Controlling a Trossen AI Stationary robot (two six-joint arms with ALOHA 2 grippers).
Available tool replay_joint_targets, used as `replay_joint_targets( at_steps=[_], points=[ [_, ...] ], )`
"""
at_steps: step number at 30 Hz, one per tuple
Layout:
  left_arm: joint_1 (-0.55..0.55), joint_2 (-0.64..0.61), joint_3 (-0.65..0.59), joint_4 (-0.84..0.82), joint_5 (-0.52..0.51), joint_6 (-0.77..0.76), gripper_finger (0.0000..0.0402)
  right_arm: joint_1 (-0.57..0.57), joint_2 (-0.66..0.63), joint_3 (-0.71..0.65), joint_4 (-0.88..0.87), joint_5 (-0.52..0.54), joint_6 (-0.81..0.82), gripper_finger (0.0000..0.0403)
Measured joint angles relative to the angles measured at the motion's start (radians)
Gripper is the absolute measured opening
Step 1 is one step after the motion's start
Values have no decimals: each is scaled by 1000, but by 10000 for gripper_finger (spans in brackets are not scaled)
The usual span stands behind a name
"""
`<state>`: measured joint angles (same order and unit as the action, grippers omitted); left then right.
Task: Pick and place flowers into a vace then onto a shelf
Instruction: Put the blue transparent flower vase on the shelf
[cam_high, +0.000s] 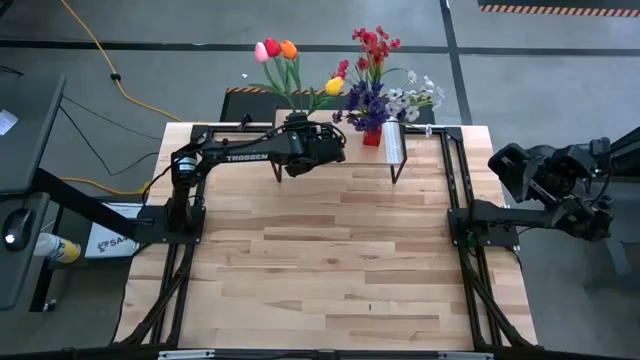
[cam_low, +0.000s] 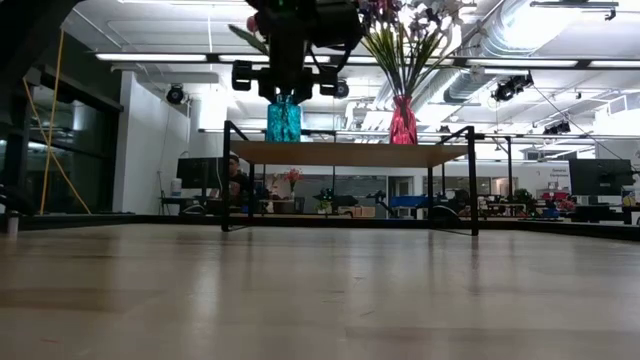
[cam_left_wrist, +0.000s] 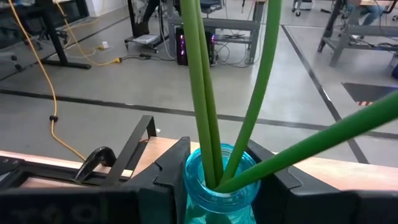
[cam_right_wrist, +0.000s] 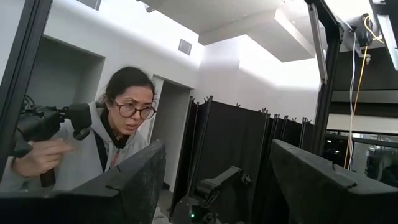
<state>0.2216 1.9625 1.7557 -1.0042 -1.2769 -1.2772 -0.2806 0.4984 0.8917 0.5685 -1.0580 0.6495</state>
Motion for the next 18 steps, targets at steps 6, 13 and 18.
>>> replay_joint_targets(
  at_steps=[6,13,18],
  points=[
    [-1,-1,0,0,13,-2,166,0,0,0,-3,0,-2,280],
    [-18,-1,0,-2,15,-3,236,0,0,0,-3,0,-3,279],
    [-34,0,-2,-28,-8,-4,237,0,0,0,-3,0,-3,279]
  ],
)
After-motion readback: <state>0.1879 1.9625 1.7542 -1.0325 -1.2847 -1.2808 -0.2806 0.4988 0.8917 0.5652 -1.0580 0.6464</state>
